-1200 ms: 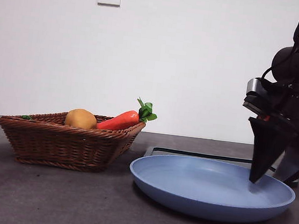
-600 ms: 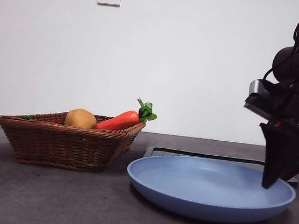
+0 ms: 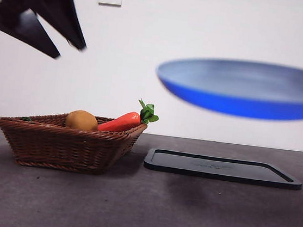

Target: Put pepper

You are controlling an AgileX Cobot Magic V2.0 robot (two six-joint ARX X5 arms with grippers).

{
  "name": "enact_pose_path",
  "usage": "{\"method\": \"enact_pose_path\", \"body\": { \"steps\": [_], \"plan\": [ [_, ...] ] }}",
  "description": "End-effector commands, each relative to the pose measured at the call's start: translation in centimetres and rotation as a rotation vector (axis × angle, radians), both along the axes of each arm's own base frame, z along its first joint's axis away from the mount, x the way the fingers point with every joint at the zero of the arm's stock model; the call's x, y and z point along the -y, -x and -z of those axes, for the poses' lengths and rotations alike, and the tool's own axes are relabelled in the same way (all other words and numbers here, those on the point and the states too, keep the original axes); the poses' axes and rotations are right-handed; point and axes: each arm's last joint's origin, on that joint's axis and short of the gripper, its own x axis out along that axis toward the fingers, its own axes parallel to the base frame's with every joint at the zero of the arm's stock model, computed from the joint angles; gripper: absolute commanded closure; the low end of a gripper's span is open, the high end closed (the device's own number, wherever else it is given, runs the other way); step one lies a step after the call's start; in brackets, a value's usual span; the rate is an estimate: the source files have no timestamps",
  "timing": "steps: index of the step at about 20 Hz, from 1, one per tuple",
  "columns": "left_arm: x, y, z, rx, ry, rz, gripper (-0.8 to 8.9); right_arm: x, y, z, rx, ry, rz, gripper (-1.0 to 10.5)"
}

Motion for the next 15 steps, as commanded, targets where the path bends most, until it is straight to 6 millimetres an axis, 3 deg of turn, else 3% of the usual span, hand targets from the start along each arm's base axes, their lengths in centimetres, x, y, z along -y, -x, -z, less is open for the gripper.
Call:
{"method": "enact_pose_path", "body": {
  "steps": [1, 8, 15],
  "plan": [
    [1.4, -2.8, 0.2, 0.024, -0.079, 0.050, 4.25, 0.1, 0.8, -1.1, 0.040, -0.021, 0.014, 9.4],
    [3.9, -9.2, 3.1, -0.037, -0.224, 0.069, 4.25, 0.5, 2.5, -2.1, 0.070, -0.028, 0.016, 9.4],
    [4.9, -11.5, 7.6, -0.090, -0.258, 0.086, 4.25, 0.5, 2.6, -2.1, 0.068, -0.028, 0.016, 9.4]
  ]
}}
